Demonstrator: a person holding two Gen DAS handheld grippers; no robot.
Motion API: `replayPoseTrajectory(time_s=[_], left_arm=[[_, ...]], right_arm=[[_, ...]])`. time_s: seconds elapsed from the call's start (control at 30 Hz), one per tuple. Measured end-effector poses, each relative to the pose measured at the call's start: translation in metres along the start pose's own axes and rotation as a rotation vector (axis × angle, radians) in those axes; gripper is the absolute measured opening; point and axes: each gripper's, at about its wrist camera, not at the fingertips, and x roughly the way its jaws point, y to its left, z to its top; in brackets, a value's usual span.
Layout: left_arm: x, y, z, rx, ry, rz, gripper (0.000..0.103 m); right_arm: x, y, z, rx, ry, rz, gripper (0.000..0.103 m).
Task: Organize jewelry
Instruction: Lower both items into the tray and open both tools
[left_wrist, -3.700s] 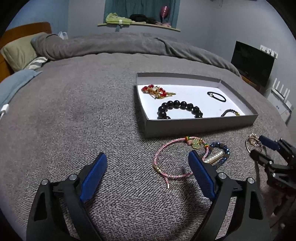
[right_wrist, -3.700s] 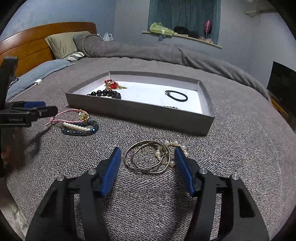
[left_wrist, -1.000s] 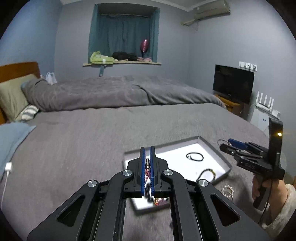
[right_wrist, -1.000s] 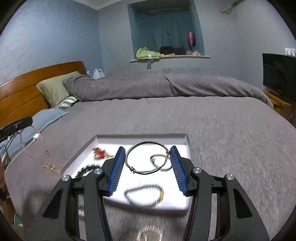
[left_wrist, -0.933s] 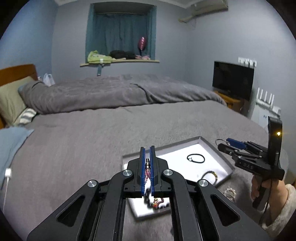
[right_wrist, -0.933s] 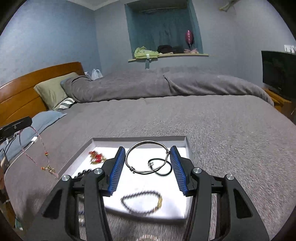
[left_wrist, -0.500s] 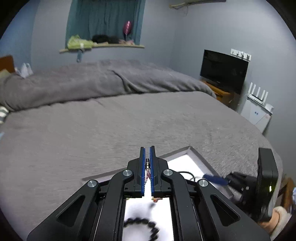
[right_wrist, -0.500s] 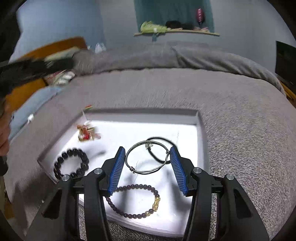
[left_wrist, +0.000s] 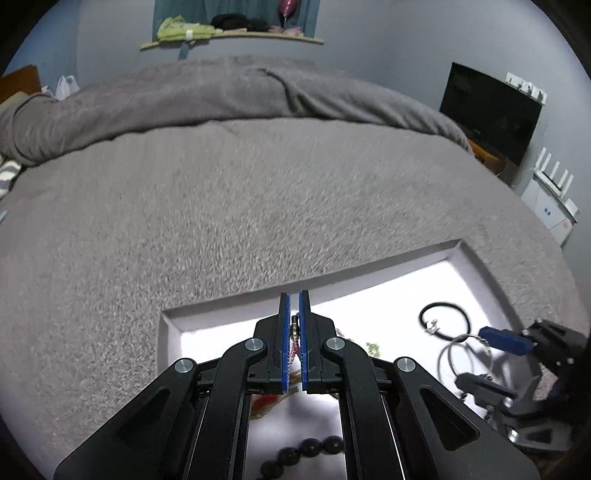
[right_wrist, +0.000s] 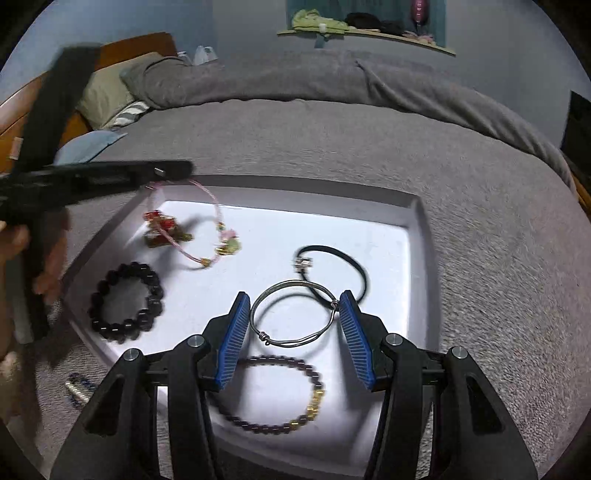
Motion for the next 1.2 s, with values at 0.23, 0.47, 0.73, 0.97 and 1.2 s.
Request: replayPoseTrajectory(time_s=[0.23, 0.47, 0.73, 0.97, 1.2], left_arm=[[0.024, -0.008, 0.000, 0.009, 0.062, -0.021, 0.005], [0.033, -0.010, -0.002, 0.016, 0.110, -0.009, 0.005], [0.026, -0.010, 0.000, 0.016, 0.076, 0.011, 0.038], [-0.007, -0.014, -0.001, -0.018, 0.009, -0.013, 0.054], [-0.062, -0.024, -0.015, -0.021, -0.100, 0.012, 0.079]], right_arm=[[0.011, 0.012, 0.002, -0.041, 0.009, -0.013, 0.050], [0.017, 0.008, 0.001, -0.030, 0.022, -0.022, 0.050], [0.009, 0.001, 0.001, -0.025, -0.010, -0.011, 0.052], [-0.023, -0.009, 0.000, 0.003, -0.125, -0.015, 0.072], [-0.073, -0.028, -0.007, 0.096, -0.293, -0.049, 0.094]])
